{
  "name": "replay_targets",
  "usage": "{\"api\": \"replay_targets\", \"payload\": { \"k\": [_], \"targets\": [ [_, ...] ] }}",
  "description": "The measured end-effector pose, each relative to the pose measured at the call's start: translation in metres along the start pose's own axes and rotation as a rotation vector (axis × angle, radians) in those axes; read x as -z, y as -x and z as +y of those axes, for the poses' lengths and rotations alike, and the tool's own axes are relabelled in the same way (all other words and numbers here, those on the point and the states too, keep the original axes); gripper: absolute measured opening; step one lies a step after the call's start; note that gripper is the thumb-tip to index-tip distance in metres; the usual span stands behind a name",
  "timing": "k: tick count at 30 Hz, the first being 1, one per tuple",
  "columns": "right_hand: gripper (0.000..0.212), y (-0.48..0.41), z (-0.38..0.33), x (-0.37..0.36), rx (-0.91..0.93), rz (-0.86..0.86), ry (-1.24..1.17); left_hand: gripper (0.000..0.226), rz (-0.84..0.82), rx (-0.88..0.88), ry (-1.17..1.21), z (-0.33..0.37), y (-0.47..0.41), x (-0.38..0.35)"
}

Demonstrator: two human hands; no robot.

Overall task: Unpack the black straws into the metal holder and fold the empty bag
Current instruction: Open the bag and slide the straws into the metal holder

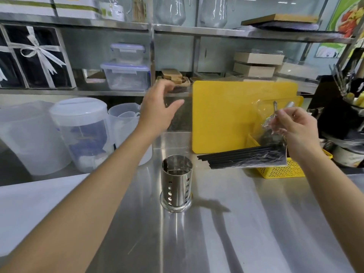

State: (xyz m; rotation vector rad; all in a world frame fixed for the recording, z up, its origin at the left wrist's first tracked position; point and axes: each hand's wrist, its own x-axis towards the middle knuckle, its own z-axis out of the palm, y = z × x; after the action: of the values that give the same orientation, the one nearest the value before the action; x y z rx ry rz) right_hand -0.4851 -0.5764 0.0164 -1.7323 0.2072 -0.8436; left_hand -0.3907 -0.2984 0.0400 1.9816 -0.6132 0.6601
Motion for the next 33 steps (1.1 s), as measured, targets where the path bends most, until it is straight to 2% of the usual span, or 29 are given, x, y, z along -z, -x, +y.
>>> {"api": "replay_targets", "payload": {
  "k": [2,4,9,12,22,28,33],
  "targets": [
    [0.018,-0.002,-0.001,-0.004,0.012,-0.017,0.002,0.056,-0.114,-0.052,-0.158,0.002,-0.017,-0.001],
    [0.017,-0.004,-0.003,-0.005,0.020,-0.030,-0.007,0.061,-0.196,-0.077,-0.267,-0.002,-0.027,-0.004],
    [0.010,-0.010,-0.005,-0.008,0.031,-0.030,0.010,0.014,-0.329,0.059,-0.088,-0.006,-0.030,-0.009],
    [0.007,-0.014,-0.008,-0.011,0.030,-0.030,0.005,0.004,-0.373,0.061,0.009,-0.009,-0.030,-0.008],
    [0.017,-0.031,-0.018,-0.030,0.066,-0.107,-0.013,0.003,-0.358,0.145,0.117,-0.035,-0.031,0.003],
    [0.019,-0.040,-0.034,-0.048,0.125,-0.153,0.071,0.007,-0.336,0.185,0.162,-0.051,-0.030,0.012],
    [0.020,-0.048,-0.048,-0.072,0.174,-0.230,0.141,0.002,-0.320,0.218,0.199,-0.074,-0.025,0.024]
  ]
}}
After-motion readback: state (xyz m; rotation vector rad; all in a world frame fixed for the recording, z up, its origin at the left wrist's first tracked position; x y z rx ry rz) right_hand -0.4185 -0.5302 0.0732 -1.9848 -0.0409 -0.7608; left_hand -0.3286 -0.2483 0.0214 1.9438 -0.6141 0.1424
